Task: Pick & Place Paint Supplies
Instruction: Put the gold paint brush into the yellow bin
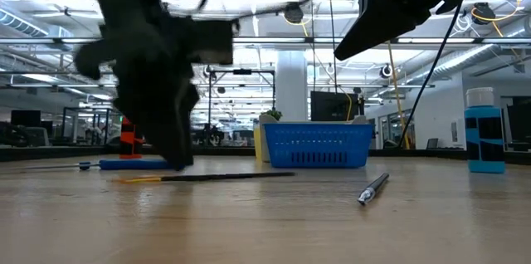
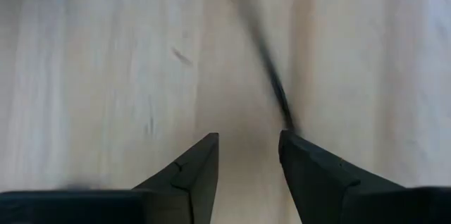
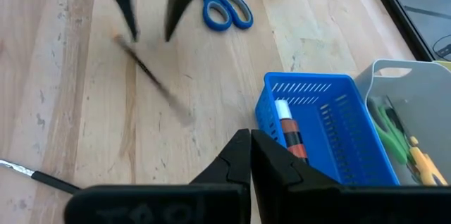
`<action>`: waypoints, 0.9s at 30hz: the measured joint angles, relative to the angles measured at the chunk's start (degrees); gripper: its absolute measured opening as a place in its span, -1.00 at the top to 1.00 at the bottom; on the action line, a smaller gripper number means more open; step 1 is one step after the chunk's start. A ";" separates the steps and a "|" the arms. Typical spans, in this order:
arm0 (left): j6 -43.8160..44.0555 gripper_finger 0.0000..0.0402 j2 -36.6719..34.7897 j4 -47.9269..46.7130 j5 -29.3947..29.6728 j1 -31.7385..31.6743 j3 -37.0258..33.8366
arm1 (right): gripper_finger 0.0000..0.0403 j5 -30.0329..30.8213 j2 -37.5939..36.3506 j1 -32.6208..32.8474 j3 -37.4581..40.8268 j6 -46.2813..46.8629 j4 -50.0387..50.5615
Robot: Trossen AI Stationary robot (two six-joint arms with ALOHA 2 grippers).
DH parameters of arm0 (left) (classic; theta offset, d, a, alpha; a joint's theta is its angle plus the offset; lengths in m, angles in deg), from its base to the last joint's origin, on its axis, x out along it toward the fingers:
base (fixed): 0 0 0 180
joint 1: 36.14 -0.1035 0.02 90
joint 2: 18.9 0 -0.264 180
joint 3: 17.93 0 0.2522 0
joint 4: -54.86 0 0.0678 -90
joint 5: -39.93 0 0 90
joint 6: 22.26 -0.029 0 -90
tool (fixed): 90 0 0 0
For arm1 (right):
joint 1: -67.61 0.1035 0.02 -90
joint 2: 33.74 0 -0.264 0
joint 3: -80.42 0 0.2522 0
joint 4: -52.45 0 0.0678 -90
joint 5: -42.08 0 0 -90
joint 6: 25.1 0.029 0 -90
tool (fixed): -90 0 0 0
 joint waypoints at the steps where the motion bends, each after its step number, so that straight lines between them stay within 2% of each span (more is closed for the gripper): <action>1: 0.05 0.18 -0.39 -0.07 -0.14 0.15 0.50 | 1.00 0.02 0.00 0.00 0.00 -0.01 0.00; 5: -0.01 0.18 -3.75 -0.60 -0.46 1.40 1.29 | 1.00 0.00 0.02 0.00 -0.05 0.23 -0.02; 8: 3.29 0.29 -4.88 -2.87 -0.25 2.49 1.21 | 1.00 -0.04 0.02 0.00 -0.05 0.67 0.32; 11: 6.08 0.50 -4.92 -1.21 0.27 4.11 1.19 | 1.00 -0.02 0.02 0.13 -0.04 0.66 0.58; 16: 3.63 0.93 -1.92 5.33 3.08 6.38 1.17 | 1.00 -0.02 0.02 0.13 -0.04 0.66 0.37; 20: 12.16 0.95 0.61 15.05 0.17 6.59 1.28 | 1.00 0.00 0.02 0.13 -0.04 0.66 -0.08; 27: 13.44 0.97 5.17 19.27 1.75 9.24 1.24 | 1.00 -0.02 0.02 0.13 -0.04 0.56 -0.24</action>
